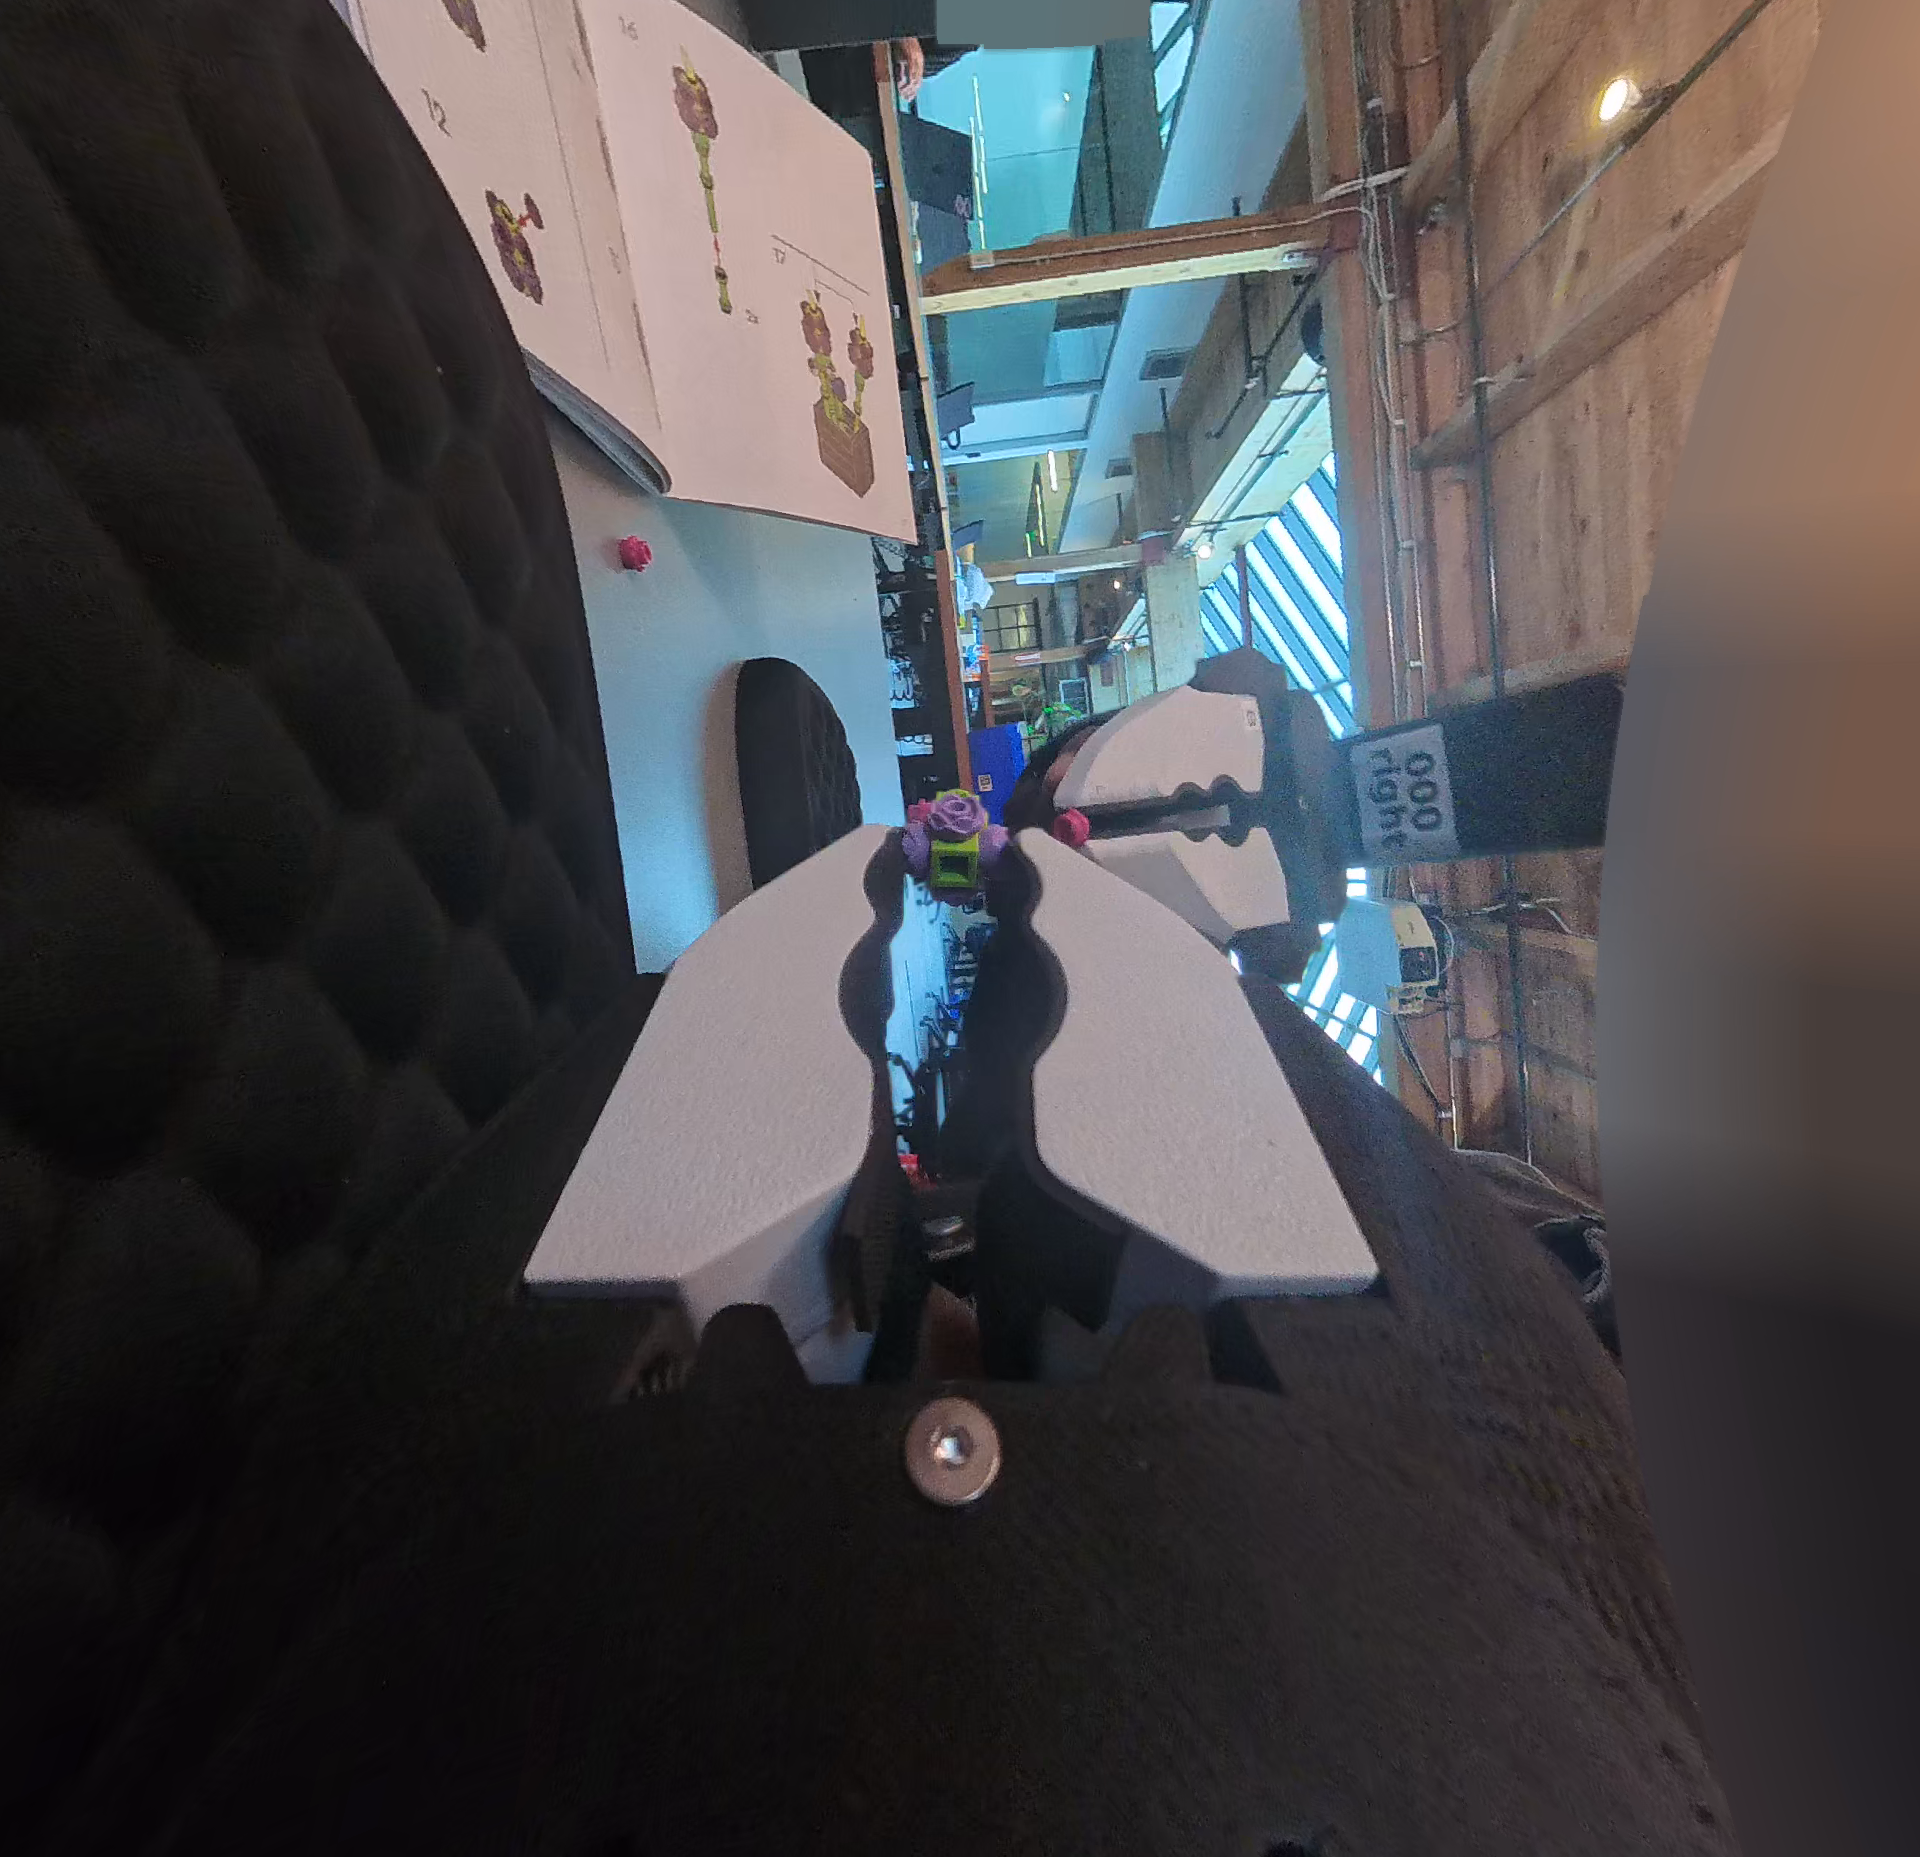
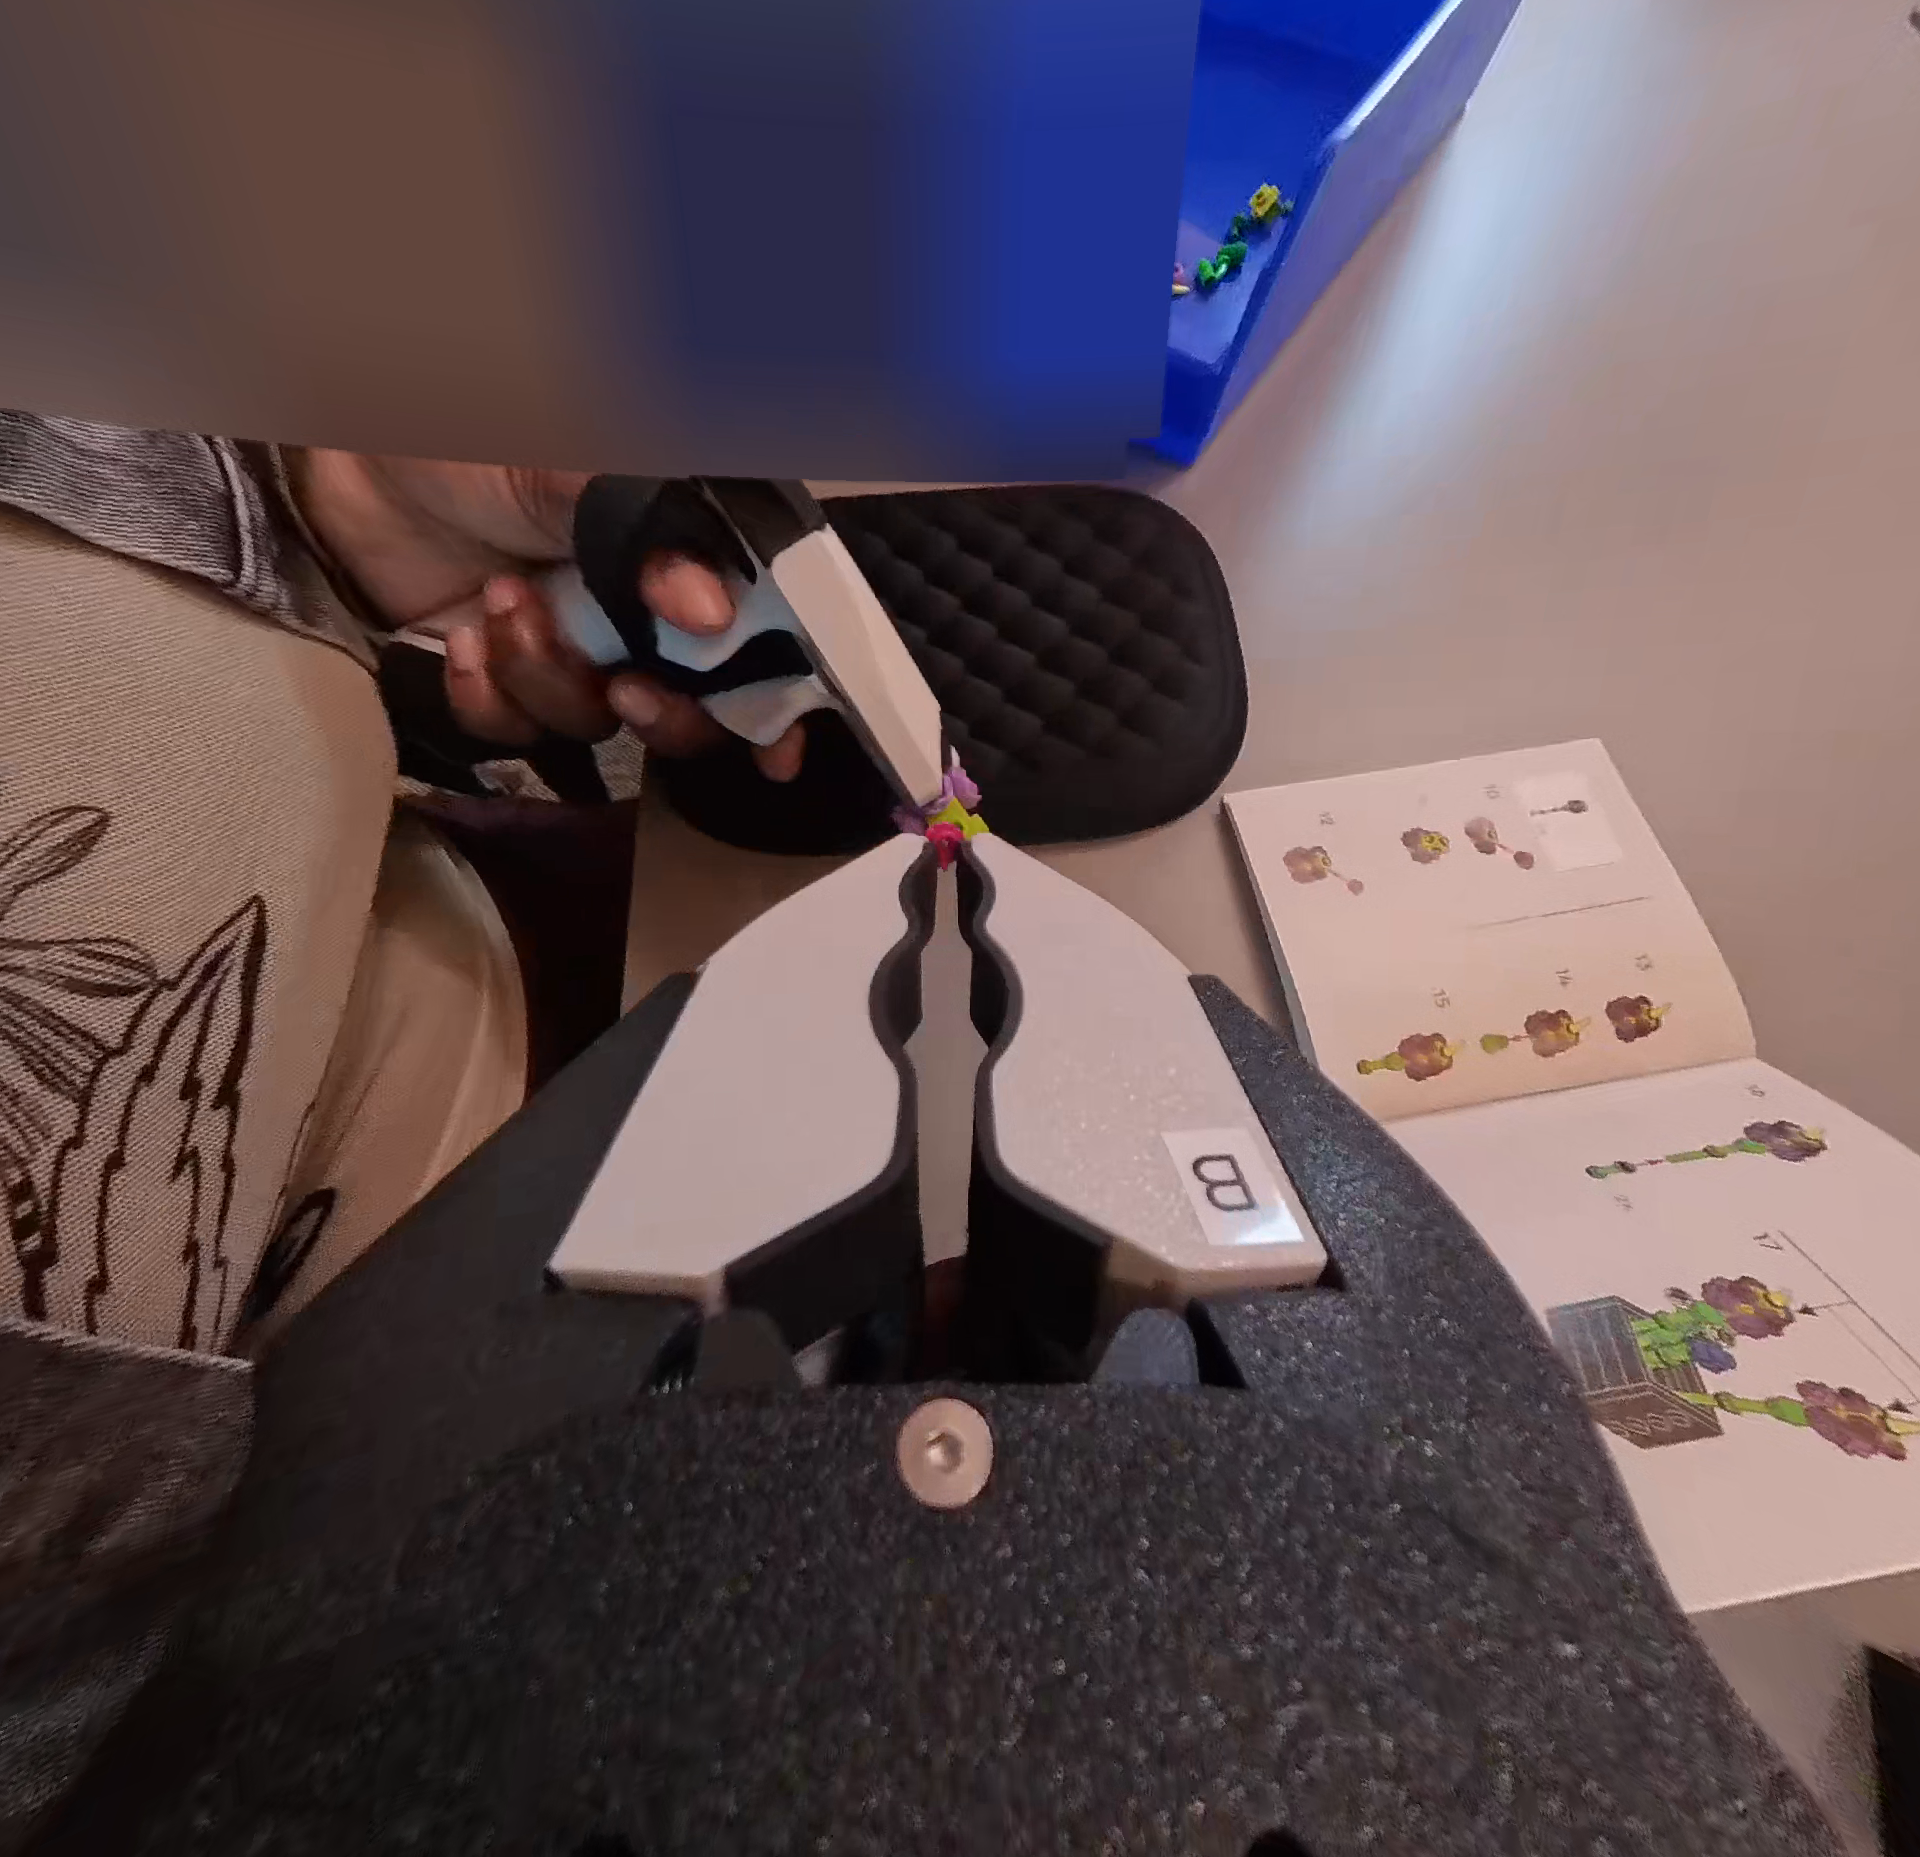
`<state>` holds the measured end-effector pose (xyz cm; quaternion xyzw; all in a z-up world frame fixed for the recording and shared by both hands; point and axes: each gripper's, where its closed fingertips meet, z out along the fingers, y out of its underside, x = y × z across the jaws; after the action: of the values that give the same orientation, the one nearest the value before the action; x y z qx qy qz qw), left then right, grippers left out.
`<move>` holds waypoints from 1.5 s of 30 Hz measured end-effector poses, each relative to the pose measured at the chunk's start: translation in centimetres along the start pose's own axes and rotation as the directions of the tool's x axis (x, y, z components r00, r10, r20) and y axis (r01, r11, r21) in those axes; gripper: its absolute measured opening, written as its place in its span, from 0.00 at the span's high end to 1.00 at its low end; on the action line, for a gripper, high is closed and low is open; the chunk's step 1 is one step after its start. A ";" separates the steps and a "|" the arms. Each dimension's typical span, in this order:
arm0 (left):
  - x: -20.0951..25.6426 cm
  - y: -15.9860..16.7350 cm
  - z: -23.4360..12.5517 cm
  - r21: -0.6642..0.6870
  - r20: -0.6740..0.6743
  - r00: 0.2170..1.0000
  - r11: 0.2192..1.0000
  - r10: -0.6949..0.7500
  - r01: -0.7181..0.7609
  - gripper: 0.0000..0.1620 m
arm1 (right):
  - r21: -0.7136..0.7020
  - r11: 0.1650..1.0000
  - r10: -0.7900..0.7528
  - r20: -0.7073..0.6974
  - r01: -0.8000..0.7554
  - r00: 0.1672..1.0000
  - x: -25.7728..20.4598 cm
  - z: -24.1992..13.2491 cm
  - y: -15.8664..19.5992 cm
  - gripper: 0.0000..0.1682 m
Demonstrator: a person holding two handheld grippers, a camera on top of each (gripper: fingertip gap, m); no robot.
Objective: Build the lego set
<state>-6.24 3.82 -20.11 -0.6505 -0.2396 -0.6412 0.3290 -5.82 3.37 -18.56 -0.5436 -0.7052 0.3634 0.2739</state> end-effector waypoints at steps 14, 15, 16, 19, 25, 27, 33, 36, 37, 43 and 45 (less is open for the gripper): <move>-0.4 0.1 0.2 -0.002 0.046 0.999 1.000 0.020 -0.020 0.89 | -0.168 0.981 -0.116 -0.100 0.098 0.988 0.1 1.5 1.1 0.98; -0.4 0.1 0.2 -0.004 0.047 0.999 1.000 0.021 -0.021 0.89 | -0.173 0.980 -0.121 -0.105 0.102 0.987 0.1 1.5 1.1 0.98; -0.4 0.1 0.2 -0.005 0.047 0.999 1.000 0.023 -0.023 0.89 | -0.179 0.978 -0.126 -0.109 0.105 0.986 0.2 1.5 1.1 0.98; -0.5 0.2 0.2 -0.009 0.053 0.998 0.999 0.031 -0.031 0.89 | -0.199 0.972 -0.146 -0.112 0.121 0.983 0.2 1.6 1.2 0.98; -0.6 0.3 0.3 -0.014 0.065 0.995 0.997 0.071 -0.070 0.89 | -0.248 0.957 -0.182 -0.119 0.148 0.976 0.1 1.7 1.4 0.98; -0.8 0.5 0.3 -0.020 0.085 0.990 0.993 0.115 -0.113 0.89 | -0.269 0.950 -0.198 -0.123 0.160 0.972 0.1 1.8 1.6 0.98; -1.0 0.8 0.4 -0.037 0.125 0.969 0.977 0.213 -0.210 0.89 | -0.293 0.943 -0.204 -0.126 0.160 0.971 -0.2 1.8 1.9 0.98; -1.1 1.1 0.3 -0.062 0.152 0.945 0.957 0.290 -0.283 0.89 | -0.309 0.938 -0.199 -0.113 0.156 0.973 -0.4 1.7 2.2 0.98; -1.2 1.2 0.3 -0.071 0.161 0.935 0.949 0.315 -0.307 0.89 | -0.314 0.937 -0.198 -0.109 0.155 0.974 -0.5 1.6 2.3 0.98; -1.5 1.9 0.5 -0.157 0.237 0.834 0.867 0.499 -0.474 0.90 | -0.362 0.919 -0.200 -0.089 0.155 0.976 -1.0 1.5 2.9 0.98; -1.5 2.0 0.6 -0.159 0.237 0.833 0.866 0.500 -0.474 0.90 | -0.364 0.920 -0.190 -0.094 0.144 0.977 -1.0 1.4 3.0 0.98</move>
<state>-4.48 3.10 -21.81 -0.7860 -0.0784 -0.4519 0.4146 -4.93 2.50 -21.82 -0.5441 -0.7841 0.1698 0.2455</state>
